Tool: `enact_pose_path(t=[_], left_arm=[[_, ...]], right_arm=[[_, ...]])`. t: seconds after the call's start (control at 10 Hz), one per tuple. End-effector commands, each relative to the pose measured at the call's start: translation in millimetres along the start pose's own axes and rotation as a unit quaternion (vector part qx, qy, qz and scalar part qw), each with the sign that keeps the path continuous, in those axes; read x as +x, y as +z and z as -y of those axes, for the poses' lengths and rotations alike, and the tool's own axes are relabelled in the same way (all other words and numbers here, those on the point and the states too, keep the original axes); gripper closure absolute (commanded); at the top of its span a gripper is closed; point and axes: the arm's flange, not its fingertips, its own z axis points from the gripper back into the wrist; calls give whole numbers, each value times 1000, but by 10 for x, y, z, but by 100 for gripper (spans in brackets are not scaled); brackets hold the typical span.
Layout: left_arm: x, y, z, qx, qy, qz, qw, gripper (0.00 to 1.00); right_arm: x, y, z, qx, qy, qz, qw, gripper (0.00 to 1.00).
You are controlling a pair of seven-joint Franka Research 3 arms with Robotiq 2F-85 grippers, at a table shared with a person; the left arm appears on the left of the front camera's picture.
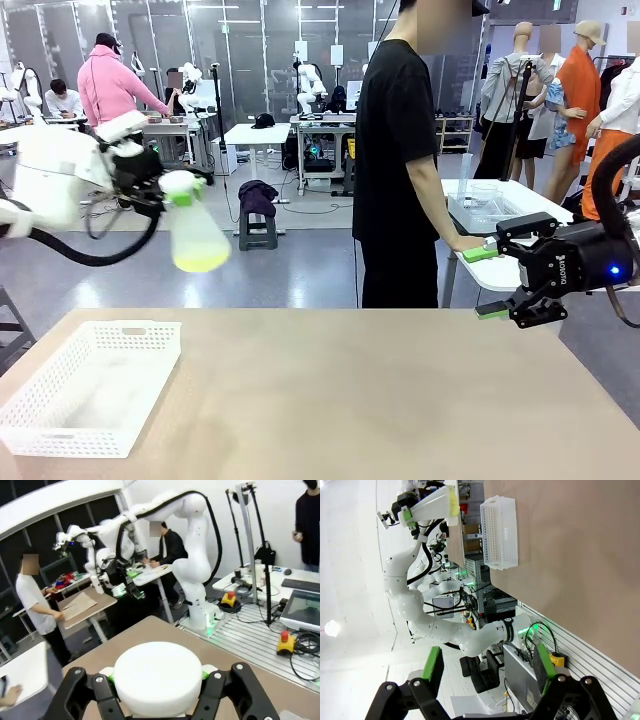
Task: Prepare the solutions needed for the experiment.
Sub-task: When the human places the Big flask in the center of the table, pick up the Big flask and place it in the left Organizing basket.
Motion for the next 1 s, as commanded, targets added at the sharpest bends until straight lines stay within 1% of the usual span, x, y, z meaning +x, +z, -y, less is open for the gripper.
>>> enact_pose_path(t=[0.0,0.2,0.3,0.4,0.6,0.7,0.8,0.9], left_arm=[[149,456,419,53,-19,0,998,94],[158,889,938,94,-25,13,995,94],[77,1034,1207,117,-29,23,992,94],[-14,1118,1498,142,-34,19,989,94],[-222,1109,1932,161,-23,18,986,94],[-349,1076,2117,169,-14,26,985,94],[-493,1040,2309,174,3,19,985,94],[-627,987,2412,175,17,14,984,94]], right_arm=[[13,-12,-12,9,5,2,1000,10],[13,-12,-12,9,5,2,1000,10],[13,-12,-12,9,5,2,1000,10],[13,-12,-12,9,5,2,1000,10],[13,-12,-12,9,5,2,1000,10],[13,-12,-12,9,5,2,1000,10],[13,-12,-12,9,5,2,1000,10],[13,-12,-12,9,5,2,1000,10]])
